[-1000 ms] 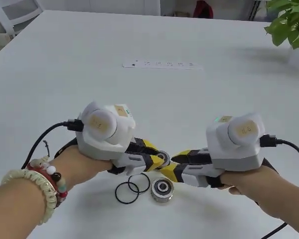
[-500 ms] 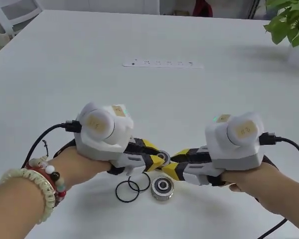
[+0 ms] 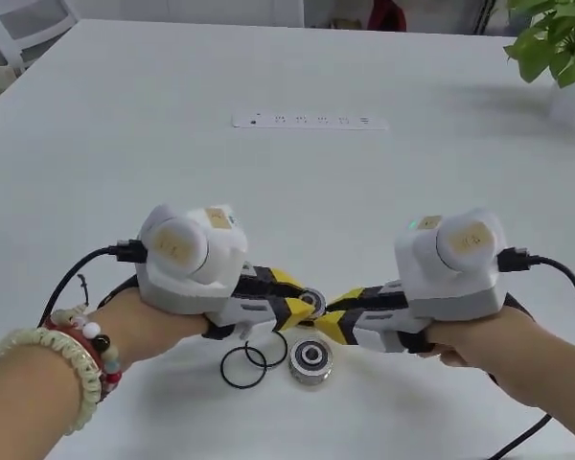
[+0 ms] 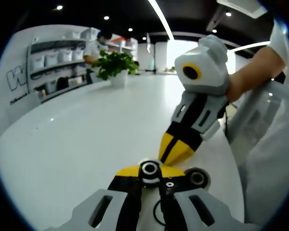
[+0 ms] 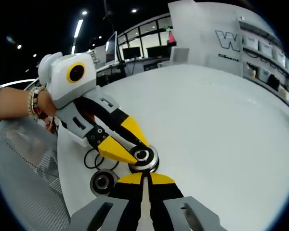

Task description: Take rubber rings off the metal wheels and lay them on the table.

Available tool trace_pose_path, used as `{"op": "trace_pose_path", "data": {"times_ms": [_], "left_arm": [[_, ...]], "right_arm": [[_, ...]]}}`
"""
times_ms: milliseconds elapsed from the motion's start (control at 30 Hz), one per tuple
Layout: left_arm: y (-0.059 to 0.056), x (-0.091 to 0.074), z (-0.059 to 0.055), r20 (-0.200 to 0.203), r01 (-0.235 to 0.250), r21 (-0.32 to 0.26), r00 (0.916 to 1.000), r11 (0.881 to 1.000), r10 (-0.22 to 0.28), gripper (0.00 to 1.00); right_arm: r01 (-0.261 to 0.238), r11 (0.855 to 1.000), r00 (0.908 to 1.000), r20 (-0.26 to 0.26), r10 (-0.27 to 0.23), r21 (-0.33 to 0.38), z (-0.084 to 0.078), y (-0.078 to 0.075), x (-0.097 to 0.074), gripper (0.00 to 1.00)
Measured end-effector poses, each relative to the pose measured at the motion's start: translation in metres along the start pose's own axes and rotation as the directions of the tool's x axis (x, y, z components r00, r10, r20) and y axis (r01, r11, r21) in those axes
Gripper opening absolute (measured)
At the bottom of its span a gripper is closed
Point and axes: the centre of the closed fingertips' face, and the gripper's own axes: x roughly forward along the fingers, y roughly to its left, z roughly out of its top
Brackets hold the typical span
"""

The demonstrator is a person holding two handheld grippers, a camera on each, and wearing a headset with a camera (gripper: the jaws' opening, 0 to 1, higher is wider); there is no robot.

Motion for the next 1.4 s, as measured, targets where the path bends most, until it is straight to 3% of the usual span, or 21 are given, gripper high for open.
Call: {"op": "trace_pose_path", "data": {"times_ms": [33, 333, 467, 500, 600, 933, 967, 1000, 1033, 1067, 1100, 1400], "left_arm": [[0.000, 0.000, 0.000, 0.001, 0.000, 0.002, 1.0000, 1.000, 0.000, 0.14], [-0.001, 0.000, 0.000, 0.003, -0.003, 0.005, 1.0000, 1.000, 0.003, 0.14], [-0.001, 0.000, 0.000, 0.004, -0.003, 0.010, 1.0000, 1.000, 0.003, 0.14], [-0.001, -0.001, 0.000, 0.003, -0.003, 0.010, 1.0000, 1.000, 0.003, 0.14], [-0.001, 0.000, 0.000, 0.004, -0.002, 0.011, 1.0000, 1.000, 0.002, 0.14], [-0.002, -0.001, 0.000, 0.003, -0.003, 0.020, 1.0000, 1.000, 0.003, 0.14], [-0.002, -0.001, 0.000, 0.003, -0.004, 0.022, 1.0000, 1.000, 0.004, 0.14], [-0.002, -0.001, 0.000, 0.004, -0.003, 0.024, 1.0000, 1.000, 0.003, 0.13], [-0.001, -0.001, -0.001, 0.003, -0.009, 0.029, 1.0000, 1.000, 0.009, 0.13], [-0.001, -0.001, -0.001, 0.005, -0.010, 0.028, 0.9999, 1.000, 0.010, 0.13], [-0.001, -0.001, -0.001, 0.007, -0.011, 0.027, 0.9999, 1.000, 0.011, 0.13], [-0.002, -0.002, -0.001, 0.009, -0.022, 0.036, 0.9997, 0.999, 0.022, 0.13]], "right_arm": [[-0.024, 1.000, 0.9997, 0.006, 0.024, 0.003, 0.001, 0.002, 0.000, 0.01], [-0.010, 1.000, 0.9999, 0.005, 0.010, -0.014, 0.003, 0.003, 0.000, 0.00], [0.000, 0.999, 1.0000, 0.001, 0.000, 0.053, 0.005, 0.000, -0.001, 0.00], [0.024, 0.997, 0.9997, 0.004, -0.025, 0.067, 0.006, -0.005, -0.003, 0.00], [0.016, 0.992, 0.9996, 0.019, -0.019, 0.129, 0.008, -0.006, -0.005, 0.00], [-0.002, 0.985, 0.9990, 0.044, -0.006, 0.171, 0.010, -0.006, -0.008, 0.00], [-0.006, 0.983, 0.9986, 0.053, -0.004, 0.184, 0.011, -0.006, -0.009, 0.00], [-0.039, 0.973, 0.9951, 0.098, 0.017, 0.228, 0.019, -0.002, -0.009, 0.00], [-0.020, 0.968, 0.9969, 0.079, 0.000, 0.249, 0.016, -0.006, -0.011, 0.00], [-0.037, 0.961, 0.9968, 0.078, 0.016, 0.275, 0.016, -0.003, -0.010, 0.00], [-0.036, 0.965, 0.9964, 0.083, 0.015, 0.260, 0.016, -0.003, -0.009, 0.00], [-0.036, 0.958, 0.9965, 0.083, 0.013, 0.285, 0.018, 0.002, -0.009, 0.00]]}}
